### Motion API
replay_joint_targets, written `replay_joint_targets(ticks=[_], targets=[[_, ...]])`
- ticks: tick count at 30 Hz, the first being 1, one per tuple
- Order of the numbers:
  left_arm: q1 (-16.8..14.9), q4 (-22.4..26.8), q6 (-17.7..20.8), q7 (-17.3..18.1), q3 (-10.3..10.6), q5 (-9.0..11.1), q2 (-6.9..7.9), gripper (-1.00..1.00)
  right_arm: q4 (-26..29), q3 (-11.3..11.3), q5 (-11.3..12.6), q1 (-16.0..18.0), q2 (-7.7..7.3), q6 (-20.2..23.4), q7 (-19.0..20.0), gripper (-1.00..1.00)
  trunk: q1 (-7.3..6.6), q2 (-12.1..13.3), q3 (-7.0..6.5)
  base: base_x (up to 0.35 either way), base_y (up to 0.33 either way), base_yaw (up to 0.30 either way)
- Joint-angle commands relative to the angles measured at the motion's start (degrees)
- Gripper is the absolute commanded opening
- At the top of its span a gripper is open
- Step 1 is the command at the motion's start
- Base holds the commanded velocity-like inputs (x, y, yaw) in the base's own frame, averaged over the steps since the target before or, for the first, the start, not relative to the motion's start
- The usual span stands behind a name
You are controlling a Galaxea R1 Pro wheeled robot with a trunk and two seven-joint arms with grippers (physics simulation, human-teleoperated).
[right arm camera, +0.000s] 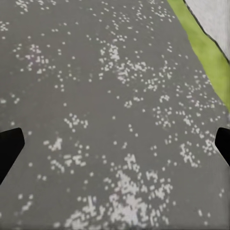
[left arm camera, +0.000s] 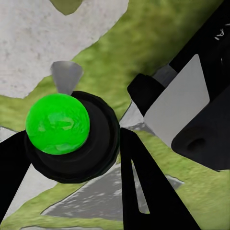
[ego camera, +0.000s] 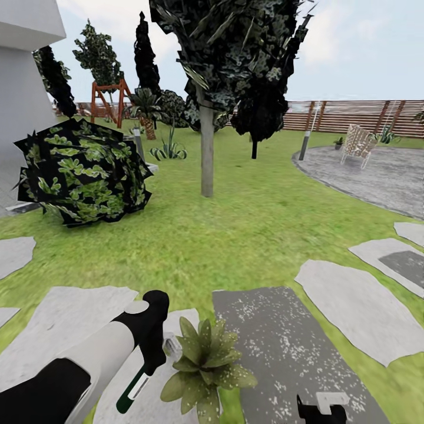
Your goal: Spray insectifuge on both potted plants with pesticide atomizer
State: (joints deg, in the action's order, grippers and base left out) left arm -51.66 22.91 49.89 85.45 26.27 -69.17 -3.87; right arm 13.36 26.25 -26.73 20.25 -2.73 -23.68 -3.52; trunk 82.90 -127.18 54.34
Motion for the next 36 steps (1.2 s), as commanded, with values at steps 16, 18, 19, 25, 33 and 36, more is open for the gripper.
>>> replay_joint_targets(ticks=[16,18,19,25,33,36], targets=[[0.0,0.1,3.2,-4.7,-0.2,-0.4,1.16,-1.00,-0.1,0.3,-0.6,0.1,0.01,-0.2,-0.2,1.00,-0.01,0.0,0.05,0.064,0.054,-0.001],[0.0,0.2,3.2,-4.6,-0.4,-0.4,1.15,-1.00,-0.1,0.3,-0.6,0.1,0.01,-0.2,-0.2,1.00,-0.01,0.0,0.05,0.086,-0.002,0.000],[0.0,0.2,3.2,-4.6,-0.5,-0.4,1.15,-1.00,-0.1,0.3,-0.6,0.1,0.01,-0.2,-0.2,1.00,-0.01,0.0,0.05,0.168,-0.068,0.000],[0.0,0.3,3.2,-4.6,-0.4,-0.3,1.14,-1.00,-0.1,0.3,-0.6,0.1,0.01,-0.2,-0.3,1.00,-0.01,0.0,0.05,0.079,-0.046,0.000],[0.0,0.2,3.2,-4.6,-0.3,0.1,1.14,-1.00,-0.1,0.3,-0.6,0.1,0.01,-0.2,-0.3,1.00,-0.01,0.0,0.05,-0.167,0.034,-0.076],[0.0,0.2,3.2,-4.6,-0.5,0.1,1.14,-1.00,-0.1,0.3,-0.6,0.1,0.01,-0.2,-0.3,1.00,-0.01,0.0,0.05,-0.244,0.215,-0.282]])
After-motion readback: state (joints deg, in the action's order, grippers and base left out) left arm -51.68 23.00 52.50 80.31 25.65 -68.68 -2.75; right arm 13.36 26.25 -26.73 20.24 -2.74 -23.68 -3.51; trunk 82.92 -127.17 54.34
